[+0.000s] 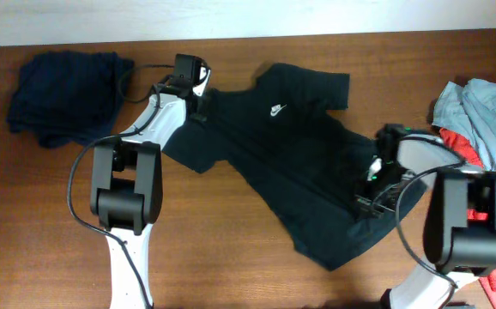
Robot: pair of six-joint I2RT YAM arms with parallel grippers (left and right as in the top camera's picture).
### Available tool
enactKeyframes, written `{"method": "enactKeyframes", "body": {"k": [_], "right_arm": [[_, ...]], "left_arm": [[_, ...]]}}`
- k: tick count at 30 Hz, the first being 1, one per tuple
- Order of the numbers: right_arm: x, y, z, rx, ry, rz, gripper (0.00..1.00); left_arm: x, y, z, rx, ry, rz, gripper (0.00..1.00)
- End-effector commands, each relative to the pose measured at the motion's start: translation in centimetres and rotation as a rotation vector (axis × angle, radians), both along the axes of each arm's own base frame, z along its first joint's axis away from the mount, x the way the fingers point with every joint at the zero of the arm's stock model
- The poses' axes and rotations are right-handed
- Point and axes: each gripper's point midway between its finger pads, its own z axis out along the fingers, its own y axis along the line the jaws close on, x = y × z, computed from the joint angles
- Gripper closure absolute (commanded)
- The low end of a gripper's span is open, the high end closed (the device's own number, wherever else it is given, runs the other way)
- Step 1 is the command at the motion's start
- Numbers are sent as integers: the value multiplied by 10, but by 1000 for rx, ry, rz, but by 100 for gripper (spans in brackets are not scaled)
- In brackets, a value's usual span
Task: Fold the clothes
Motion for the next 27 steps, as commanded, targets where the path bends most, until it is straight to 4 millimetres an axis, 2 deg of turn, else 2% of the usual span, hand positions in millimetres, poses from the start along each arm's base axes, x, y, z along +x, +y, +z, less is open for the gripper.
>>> {"method": "enactKeyframes", "body": {"k": [1, 7, 15, 20, 23, 27], "right_arm": [[-11, -52, -30, -188, 46, -7, 96], [31, -56, -25, -136, -103, -11, 96], [92, -67, -5, -155, -301, 32, 96], [111, -69, -2, -153, -378, 58, 96], [120, -63, 0, -117, -428, 78, 96], [132, -66, 1, -130, -476, 82, 96]], "left_arm": [[-57, 58, -72, 85, 240, 219, 99], [-104, 67, -78, 72, 414, 376, 100], [-150, 68, -75, 92, 600, 401, 100], [-173, 73, -69, 115, 686, 459, 100], [-180, 74, -67, 125, 713, 463, 100], [-188, 72, -65, 119, 752, 463, 100]]}}
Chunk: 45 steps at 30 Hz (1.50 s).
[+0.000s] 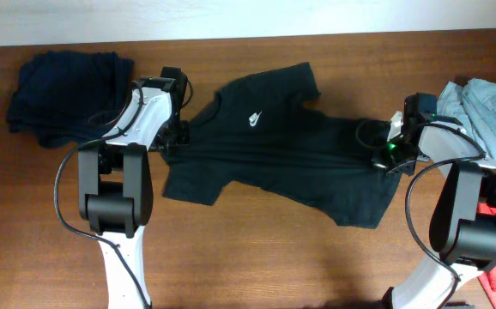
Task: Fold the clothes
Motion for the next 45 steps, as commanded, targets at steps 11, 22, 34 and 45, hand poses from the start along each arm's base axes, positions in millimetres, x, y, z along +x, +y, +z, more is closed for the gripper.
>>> {"method": "enactKeyframes", "body": {"k": [11, 22, 34, 45], "right_arm": [[55, -24, 8, -81, -224, 1, 96], [85, -15, 51, -9, -328, 45, 96], [37, 11, 157, 55, -82, 91, 96], [-55, 74, 78, 131, 299, 213, 96]], "left_arm": [[-82, -1, -53, -65, 358, 92, 100], [-20, -9, -6, -116, 57, 102, 100], [33, -32, 202, -231, -526, 28, 73], [16, -32, 171, -205, -389, -16, 44]]}}
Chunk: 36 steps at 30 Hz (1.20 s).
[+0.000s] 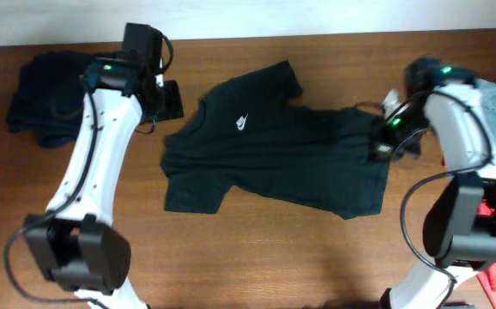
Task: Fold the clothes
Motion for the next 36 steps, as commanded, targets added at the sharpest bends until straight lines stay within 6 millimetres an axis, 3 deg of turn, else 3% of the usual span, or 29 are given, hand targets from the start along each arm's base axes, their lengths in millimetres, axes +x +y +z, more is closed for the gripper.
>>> {"method": "enactKeyframes", "body": {"k": [1, 6, 11, 16, 19, 25, 36], "right_arm": [[-26, 23, -31, 17, 72, 66, 96], [-39, 36, -72, 13, 62, 111, 96], [-40, 25, -97, -50, 27, 118, 96], [-69, 25, -116, -52, 92, 113, 96], [-91, 23, -122, -66, 161, 90, 96], [-135, -2, -121, -246, 346, -2, 96], [-142, -5, -120, -272, 377, -31, 96]], "left_arm": [[2, -3, -13, -2, 23, -27, 45], [10, -4, -22, -3, 23, -28, 44], [12, -5, -37, 2, 51, -28, 44], [13, -5, -50, 7, 82, -28, 44], [14, -4, -54, 13, 91, -27, 44], [12, -4, -58, 16, 104, -34, 44], [-32, -16, -67, -26, 284, -64, 44]]}}
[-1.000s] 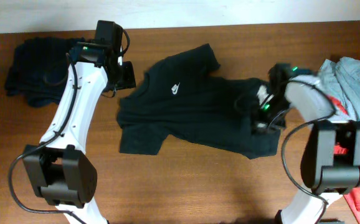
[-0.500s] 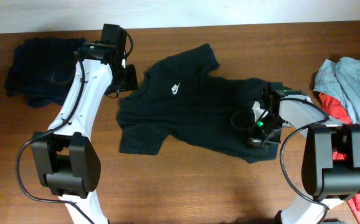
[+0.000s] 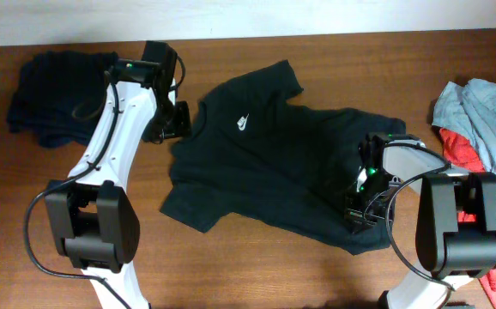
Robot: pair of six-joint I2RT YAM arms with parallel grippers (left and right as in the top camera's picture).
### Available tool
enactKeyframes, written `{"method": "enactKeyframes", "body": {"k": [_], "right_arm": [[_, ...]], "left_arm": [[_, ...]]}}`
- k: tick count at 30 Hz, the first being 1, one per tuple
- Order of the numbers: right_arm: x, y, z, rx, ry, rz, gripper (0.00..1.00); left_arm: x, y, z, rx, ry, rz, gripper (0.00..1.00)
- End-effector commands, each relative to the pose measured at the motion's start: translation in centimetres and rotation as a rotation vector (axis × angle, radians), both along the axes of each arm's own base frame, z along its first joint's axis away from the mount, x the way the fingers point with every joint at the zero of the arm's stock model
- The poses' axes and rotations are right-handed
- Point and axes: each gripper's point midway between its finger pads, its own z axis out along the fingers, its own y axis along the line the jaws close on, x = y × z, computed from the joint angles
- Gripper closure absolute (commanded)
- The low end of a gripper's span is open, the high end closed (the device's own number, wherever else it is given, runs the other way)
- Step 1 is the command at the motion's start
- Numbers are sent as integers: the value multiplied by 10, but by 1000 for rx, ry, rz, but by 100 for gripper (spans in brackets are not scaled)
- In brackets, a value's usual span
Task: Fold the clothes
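A black T-shirt (image 3: 282,172) with a small white logo lies spread across the middle of the table, collar to the left and hem to the right. My left gripper (image 3: 178,122) is at the shirt's left shoulder edge, beside the collar. My right gripper (image 3: 359,210) is down over the shirt's lower right part near the hem. Neither gripper's jaws show clearly from overhead. The cloth looks rumpled around the right gripper.
A dark navy pile of clothing (image 3: 59,94) lies at the back left. A heap of light blue and red clothes (image 3: 480,120) sits at the right edge. Bare brown table (image 3: 257,275) runs along the front.
My left gripper went from just off the shirt's upper left to its shoulder edge. My right gripper went from the shirt's far right edge to the front, over the hem area. The hem end now lies nearer the front.
The shirt first lay diagonally, with my left gripper at its shoulder and my right at the hem. Then it was stretched sideways between both grippers, further left. Then both arms were up at its two ends with the shirt lying across. Now both grippers are down at the shirt again.
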Motion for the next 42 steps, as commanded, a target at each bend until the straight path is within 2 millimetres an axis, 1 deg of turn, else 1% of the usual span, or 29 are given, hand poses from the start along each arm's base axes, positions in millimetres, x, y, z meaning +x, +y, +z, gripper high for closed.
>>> {"method": "enactKeyframes", "body": {"k": [1, 4, 7, 8, 11, 12, 13, 14, 16, 18, 20, 23, 27, 28, 29, 30, 31, 33, 36, 38, 42], "right_arm": [[-25, -24, -19, -148, 93, 12, 96], [-37, -24, -23, -159, 120, -8, 96], [-42, -23, -25, -156, 131, -13, 96], [-42, -21, -24, -147, 131, -17, 96], [-38, -16, -23, -117, 120, -21, 96], [-35, -15, -21, -105, 107, -15, 96], [-29, -14, -17, -99, 91, -13, 96], [-23, -13, -12, -93, 70, -16, 96], [-7, -12, 1, -86, 11, -22, 96], [11, -10, 17, -72, -56, -30, 96], [25, -8, 34, -60, -118, -28, 96], [39, -10, 50, -61, -182, -10, 96], [64, -14, 60, -61, -274, -16, 95], [70, -15, 60, -63, -299, -21, 90], [77, -17, 61, -64, -322, -28, 77], [82, -19, 61, -65, -342, -36, 34], [86, -21, 61, -67, -361, -43, 1], [92, -25, 61, -70, -384, -55, 1], [95, -27, 61, -72, -397, -60, 2], [97, -27, 61, -72, -402, -61, 1], [97, -27, 61, -72, -402, -61, 1]], "left_arm": [[-7, -7, -8, -20, 38, -27, 44], [1, -10, -13, -32, 6, -28, 44], [23, -18, -10, -65, -84, -36, 44], [31, -23, -8, -79, -119, -45, 46], [60, -46, 4, -143, -256, -117, 62], [71, -55, 9, -155, -311, -144, 66], [80, -62, 14, -163, -358, -157, 72], [91, -70, 21, -174, -415, -170, 80], [108, -88, 32, -196, -511, -198, 92], [122, -104, 41, -216, -590, -223, 98], [131, -119, 42, -222, -641, -258, 99], [139, -131, 28, -202, -661, -288, 98], [152, -141, -7, -196, -659, -296, 99], [156, -142, -17, -196, -657, -296, 100], [159, -143, -30, -195, -653, -296, 99], [162, -144, -41, -194, -649, -296, 99], [164, -145, -51, -193, -644, -295, 99], [167, -144, -69, -191, -634, -293, 99], [171, -146, -84, -191, -635, -293, 99], [174, -148, -86, -199, -648, -296, 99], [179, -159, -77, -255, -689, -319, 99]]}}
